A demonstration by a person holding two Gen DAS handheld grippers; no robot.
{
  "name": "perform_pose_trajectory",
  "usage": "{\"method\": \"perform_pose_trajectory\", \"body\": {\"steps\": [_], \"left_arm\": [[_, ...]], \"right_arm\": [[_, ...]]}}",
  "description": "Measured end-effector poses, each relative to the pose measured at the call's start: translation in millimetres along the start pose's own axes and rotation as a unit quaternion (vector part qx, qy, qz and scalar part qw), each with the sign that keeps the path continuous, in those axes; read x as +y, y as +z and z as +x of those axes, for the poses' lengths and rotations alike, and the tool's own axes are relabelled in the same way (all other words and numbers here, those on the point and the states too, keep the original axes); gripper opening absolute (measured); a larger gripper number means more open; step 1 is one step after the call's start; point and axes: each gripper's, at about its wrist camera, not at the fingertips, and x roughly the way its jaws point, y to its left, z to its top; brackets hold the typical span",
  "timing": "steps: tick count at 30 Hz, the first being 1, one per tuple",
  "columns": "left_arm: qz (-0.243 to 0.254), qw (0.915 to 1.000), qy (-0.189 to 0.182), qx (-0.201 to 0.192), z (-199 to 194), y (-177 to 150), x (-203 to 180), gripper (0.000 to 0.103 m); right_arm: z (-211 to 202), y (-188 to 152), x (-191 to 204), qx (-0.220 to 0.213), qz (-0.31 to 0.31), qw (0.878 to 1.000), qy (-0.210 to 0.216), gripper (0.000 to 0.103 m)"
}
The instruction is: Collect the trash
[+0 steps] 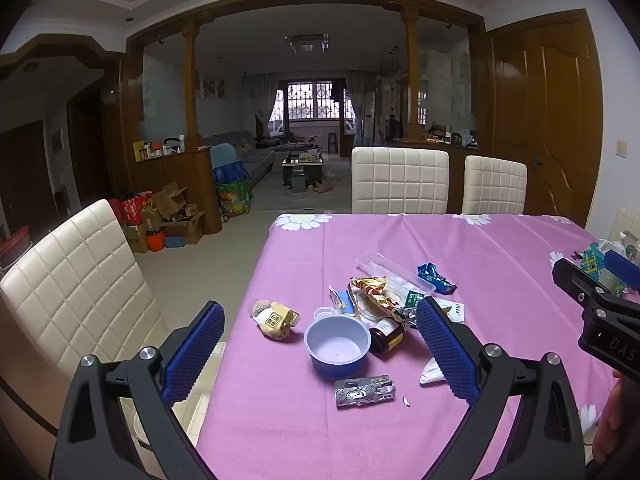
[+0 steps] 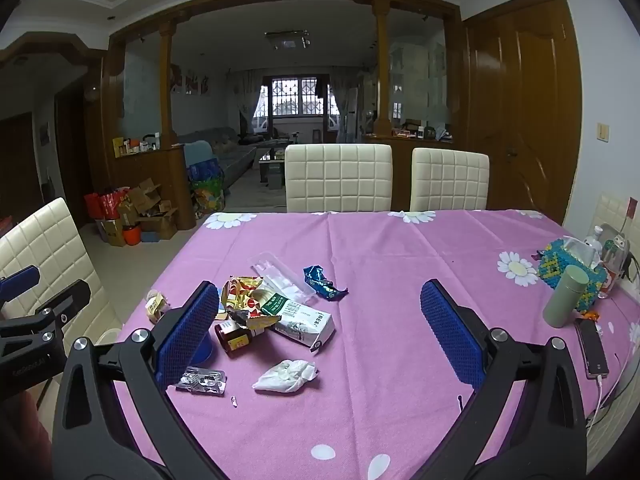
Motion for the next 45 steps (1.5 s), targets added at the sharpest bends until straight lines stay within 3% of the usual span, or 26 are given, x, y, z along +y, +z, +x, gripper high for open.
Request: {"method": "perform_pose_trajectory", "body": {"steps": [45], "left_arm": [[0.002, 0.9998, -0.007, 0.019, 6.0, -9.6, 0.4, 0.094]], "right_arm": [[2.1, -2.9, -2.3, 0.002, 0.002, 1.0, 0.002, 0.099]]}}
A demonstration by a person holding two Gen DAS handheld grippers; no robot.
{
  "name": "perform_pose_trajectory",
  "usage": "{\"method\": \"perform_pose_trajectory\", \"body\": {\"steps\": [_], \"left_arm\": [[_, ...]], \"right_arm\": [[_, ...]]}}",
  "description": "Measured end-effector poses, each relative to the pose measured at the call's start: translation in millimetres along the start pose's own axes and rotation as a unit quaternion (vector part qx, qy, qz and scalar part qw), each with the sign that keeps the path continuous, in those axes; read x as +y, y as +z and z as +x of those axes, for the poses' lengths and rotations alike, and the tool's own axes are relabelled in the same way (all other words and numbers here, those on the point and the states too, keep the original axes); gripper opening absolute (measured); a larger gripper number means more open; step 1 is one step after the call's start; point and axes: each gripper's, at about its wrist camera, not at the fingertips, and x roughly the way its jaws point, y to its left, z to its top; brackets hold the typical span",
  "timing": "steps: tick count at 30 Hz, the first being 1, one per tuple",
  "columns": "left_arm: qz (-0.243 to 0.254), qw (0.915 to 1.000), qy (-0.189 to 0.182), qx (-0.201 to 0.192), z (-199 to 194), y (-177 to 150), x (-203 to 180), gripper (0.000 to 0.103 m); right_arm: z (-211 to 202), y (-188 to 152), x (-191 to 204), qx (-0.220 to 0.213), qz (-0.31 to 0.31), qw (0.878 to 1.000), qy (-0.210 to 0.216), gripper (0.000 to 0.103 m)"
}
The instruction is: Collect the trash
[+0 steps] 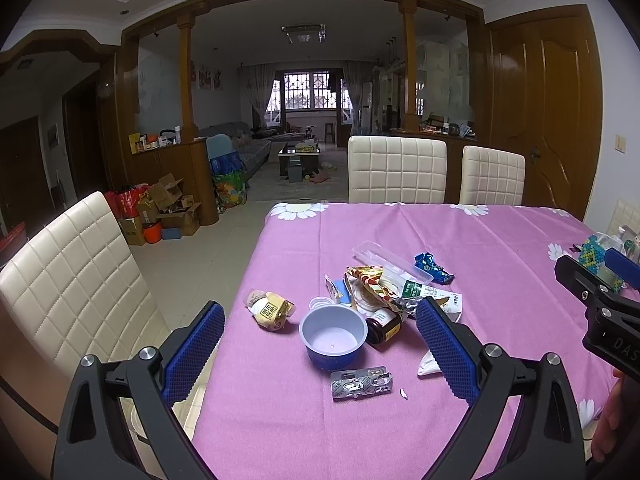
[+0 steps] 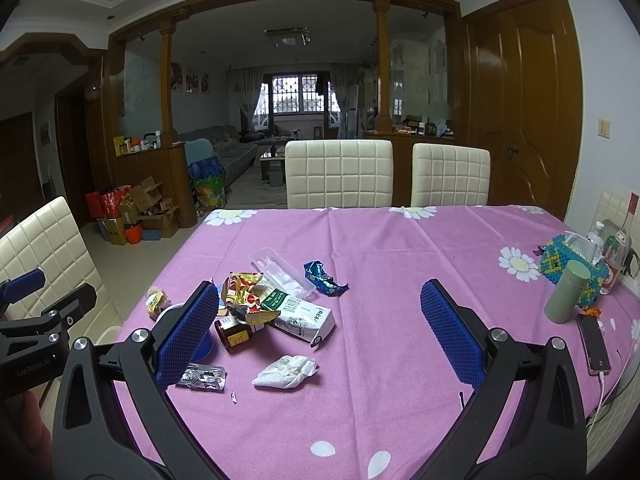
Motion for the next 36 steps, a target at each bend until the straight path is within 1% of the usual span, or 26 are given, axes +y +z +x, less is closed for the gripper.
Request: {"method": "perform_pose_trajectory", "body": {"steps": [10, 36], "left_arm": [[0.001, 1.0, 0.0, 0.005, 0.8, 1.7, -2.3, 0.094], [0.001, 1.0, 0.0, 0.005, 1.0, 1.8, -2.4, 0.094]], "right_arm": [[0.7, -0.5, -0.6, 0.001, 0.001, 1.0, 0.0, 0.099], [0.0, 0.1, -0.8, 0.001, 0.001, 1.0, 0.0, 0.099]]}}
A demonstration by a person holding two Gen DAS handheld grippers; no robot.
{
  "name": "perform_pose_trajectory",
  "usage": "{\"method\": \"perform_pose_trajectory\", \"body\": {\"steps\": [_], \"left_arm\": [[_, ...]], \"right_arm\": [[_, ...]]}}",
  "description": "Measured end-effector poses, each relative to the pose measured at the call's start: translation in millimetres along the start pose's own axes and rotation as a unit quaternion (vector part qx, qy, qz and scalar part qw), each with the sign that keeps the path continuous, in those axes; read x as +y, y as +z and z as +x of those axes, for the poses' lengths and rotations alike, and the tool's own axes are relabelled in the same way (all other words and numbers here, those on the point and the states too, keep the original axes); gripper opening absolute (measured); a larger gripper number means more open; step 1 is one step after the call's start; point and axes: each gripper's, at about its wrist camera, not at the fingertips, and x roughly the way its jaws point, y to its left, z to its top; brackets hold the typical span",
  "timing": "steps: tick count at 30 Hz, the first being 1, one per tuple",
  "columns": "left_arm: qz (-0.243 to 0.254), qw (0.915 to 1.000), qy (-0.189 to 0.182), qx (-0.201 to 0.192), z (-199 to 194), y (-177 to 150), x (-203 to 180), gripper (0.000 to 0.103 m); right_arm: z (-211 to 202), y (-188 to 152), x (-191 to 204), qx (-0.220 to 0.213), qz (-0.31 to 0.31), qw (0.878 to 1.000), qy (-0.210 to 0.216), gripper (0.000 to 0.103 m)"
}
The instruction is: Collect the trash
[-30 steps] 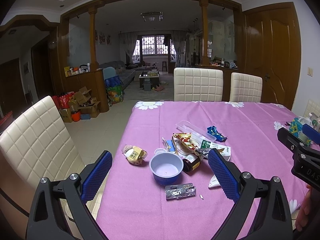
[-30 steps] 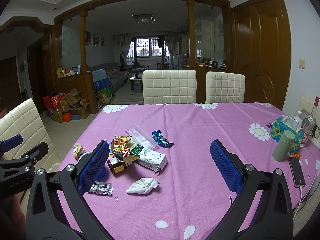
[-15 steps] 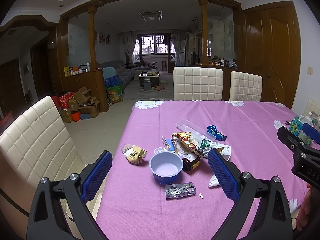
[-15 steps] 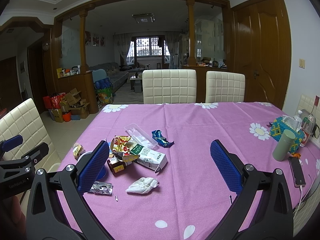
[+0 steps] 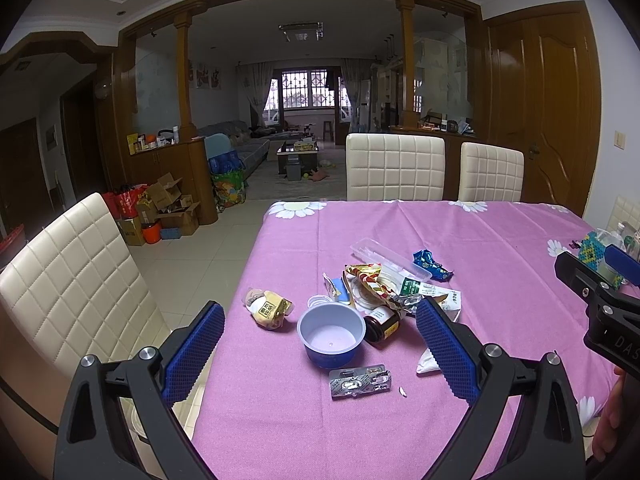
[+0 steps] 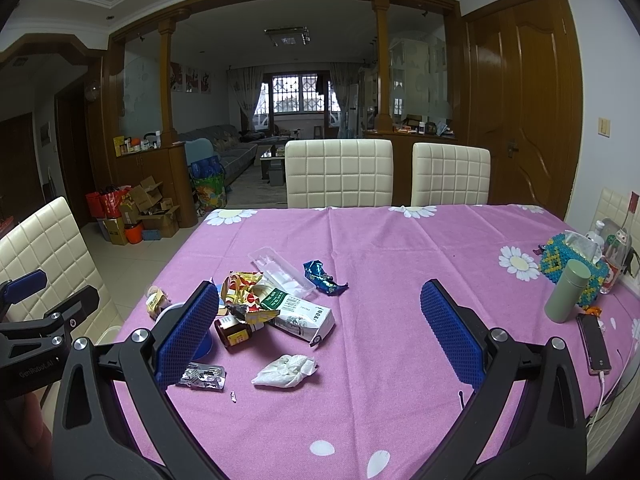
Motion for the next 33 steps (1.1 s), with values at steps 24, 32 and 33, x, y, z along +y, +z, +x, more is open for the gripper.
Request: {"method": "perform_pose_trajectory", "body": {"steps": [24, 32, 33], "left_arm": [[0.001, 1.0, 0.0, 0.001, 0.0, 0.1, -0.9, 0.094], [0.001, 1.0, 0.0, 0.001, 0.1, 0.1, -1.1, 0.094], [0.001, 1.0, 0.001, 0.001, 0.3, -0.4, -1.1, 0.094]], "right_arm": [[-0.2, -1.0, 0.0, 0.001, 0.001, 1.0, 0.001, 0.099], [-0.3, 1.3, -0.4, 0.002, 0.0, 1.0, 0.0, 0.099], [0.6, -1.7, 0.2, 0.002, 0.0, 1.0, 0.001, 0.099]]}}
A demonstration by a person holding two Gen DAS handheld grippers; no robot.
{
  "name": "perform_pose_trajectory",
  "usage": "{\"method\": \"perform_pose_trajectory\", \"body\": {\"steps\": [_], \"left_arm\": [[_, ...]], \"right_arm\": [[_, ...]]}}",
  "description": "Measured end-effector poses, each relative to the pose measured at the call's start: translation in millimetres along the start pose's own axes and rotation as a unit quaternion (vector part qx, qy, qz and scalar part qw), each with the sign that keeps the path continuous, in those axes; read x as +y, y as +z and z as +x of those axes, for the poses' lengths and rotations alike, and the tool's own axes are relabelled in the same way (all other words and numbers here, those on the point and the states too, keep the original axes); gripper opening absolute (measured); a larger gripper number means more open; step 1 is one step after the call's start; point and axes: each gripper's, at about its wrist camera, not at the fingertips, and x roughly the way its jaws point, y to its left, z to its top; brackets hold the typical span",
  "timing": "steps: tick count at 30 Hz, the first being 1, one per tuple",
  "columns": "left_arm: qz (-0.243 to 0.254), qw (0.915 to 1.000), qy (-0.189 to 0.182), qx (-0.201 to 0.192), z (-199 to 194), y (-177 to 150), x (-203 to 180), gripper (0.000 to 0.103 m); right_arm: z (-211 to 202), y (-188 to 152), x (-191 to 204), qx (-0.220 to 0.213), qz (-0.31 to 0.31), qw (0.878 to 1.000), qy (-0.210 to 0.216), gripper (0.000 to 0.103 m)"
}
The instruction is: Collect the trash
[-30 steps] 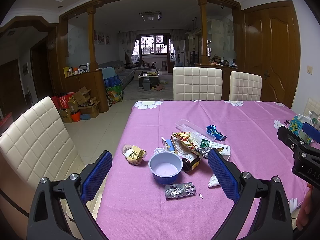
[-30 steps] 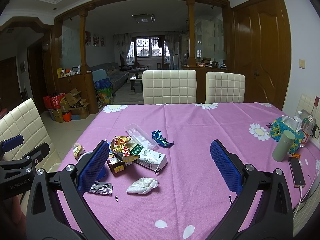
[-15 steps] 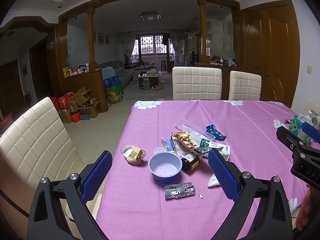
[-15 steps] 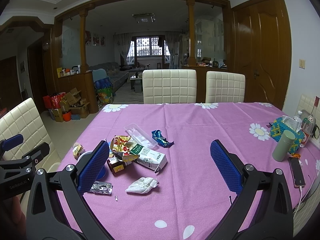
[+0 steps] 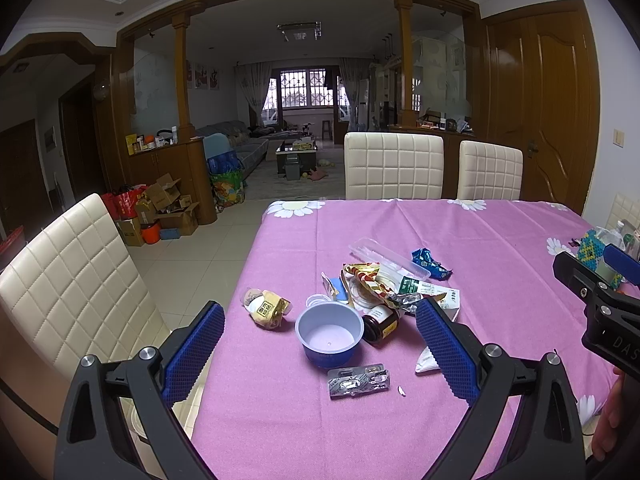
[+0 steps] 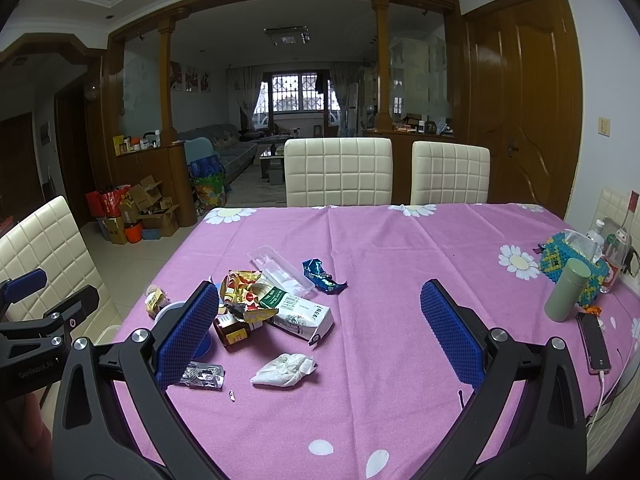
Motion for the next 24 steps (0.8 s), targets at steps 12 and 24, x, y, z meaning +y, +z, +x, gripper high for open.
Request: {"method": "perform_pose_trajectory", "body": {"steps": [12, 24], "left_arm": [[0.001, 1.0, 0.0, 0.001, 0.7, -0.6, -0.9, 0.094], [0.014, 0.9986, -0.021, 0.047, 40.1, -15.3, -5.4, 0.094]], "right_arm": [[2.2, -7.1, -1.5, 0.002, 0.001, 1.0, 0.001, 0.099], [34.2, -15.0, -1.8, 0.03, -0.005, 1.0, -0.006, 0.099]]}}
